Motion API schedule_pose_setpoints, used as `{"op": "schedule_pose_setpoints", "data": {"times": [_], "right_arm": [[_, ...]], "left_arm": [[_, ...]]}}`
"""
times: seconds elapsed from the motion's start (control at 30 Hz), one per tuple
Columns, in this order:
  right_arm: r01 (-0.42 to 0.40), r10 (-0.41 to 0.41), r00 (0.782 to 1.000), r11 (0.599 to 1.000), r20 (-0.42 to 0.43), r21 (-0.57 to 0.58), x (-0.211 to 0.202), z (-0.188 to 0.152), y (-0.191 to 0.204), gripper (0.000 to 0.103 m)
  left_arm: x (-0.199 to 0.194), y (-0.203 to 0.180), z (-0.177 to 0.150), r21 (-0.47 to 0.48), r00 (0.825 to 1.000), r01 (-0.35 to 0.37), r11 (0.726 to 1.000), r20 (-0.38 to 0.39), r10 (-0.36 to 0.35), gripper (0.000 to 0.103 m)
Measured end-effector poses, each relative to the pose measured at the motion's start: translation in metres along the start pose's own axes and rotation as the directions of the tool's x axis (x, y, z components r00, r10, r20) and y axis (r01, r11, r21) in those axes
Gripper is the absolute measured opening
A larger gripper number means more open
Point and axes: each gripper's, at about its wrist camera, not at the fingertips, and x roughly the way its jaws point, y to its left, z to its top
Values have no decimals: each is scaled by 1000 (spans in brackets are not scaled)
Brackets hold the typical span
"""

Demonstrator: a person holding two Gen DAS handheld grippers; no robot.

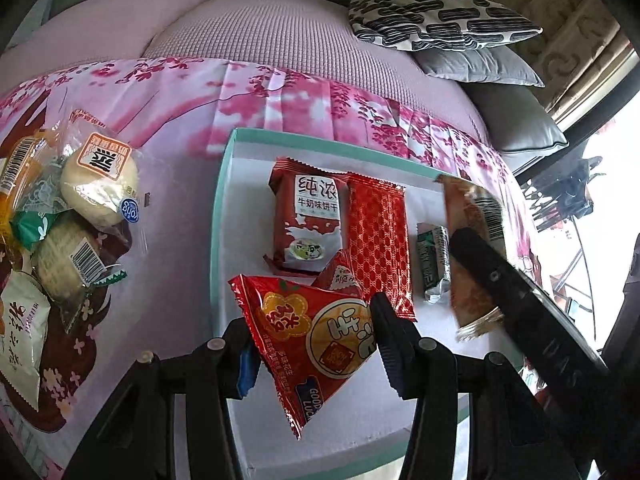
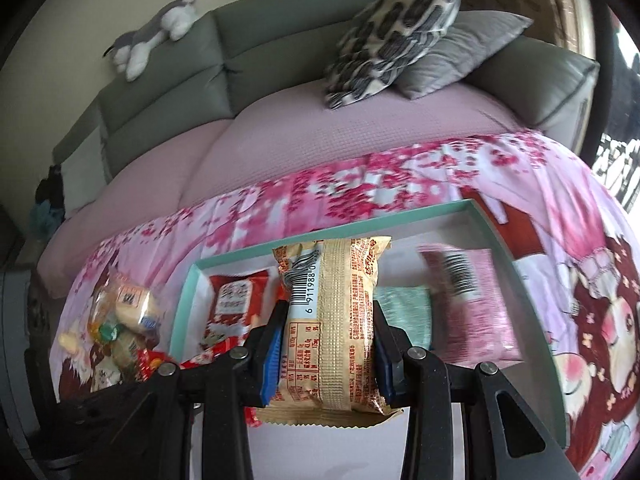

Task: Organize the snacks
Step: 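Lower and release the tan packet in the tray with the right gripper, then release the red triangular packet in the tray with the left gripper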

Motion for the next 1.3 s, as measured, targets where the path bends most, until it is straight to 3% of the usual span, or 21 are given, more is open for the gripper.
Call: {"op": "schedule_pose_setpoints", "data": {"times": [0.47, 0.67, 0.73, 0.8, 1.0, 1.2, 1.3], "right_arm": [[-41, 41, 999, 999, -33, 11, 12, -5, -2, 41], [-44, 44, 998, 999, -35, 9, 9, -4, -1, 41], [-43, 44, 998, 999, -37, 15, 7, -3, -2, 41], [-33, 34, 998, 999, -46, 25, 5, -3, -4, 41], [-2, 3, 999, 1000, -33, 30, -9, -2, -10, 41], [12, -11, 999, 999, -33, 41, -14, -3, -15, 41], [13, -11, 999, 999, -47, 42, -13, -6, -14, 46]], "left_arm": [[7, 2, 2, 6, 999, -51, 999, 13, 50, 53], [5, 0, 1, 9, 998, -59, 998, 7, 59, 57], [2, -1, 1, 19, 997, -76, 997, 12, 75, 65], [0, -2, 1, 26, 996, -84, 996, 19, 84, 66], [-12, 2, 2, 2, 998, -54, 999, 27, 54, 73], [-31, 7, 5, -12, 993, -88, 996, 77, 88, 74], [-38, 18, 8, -61, 988, -116, 991, 96, 121, 76]]}}
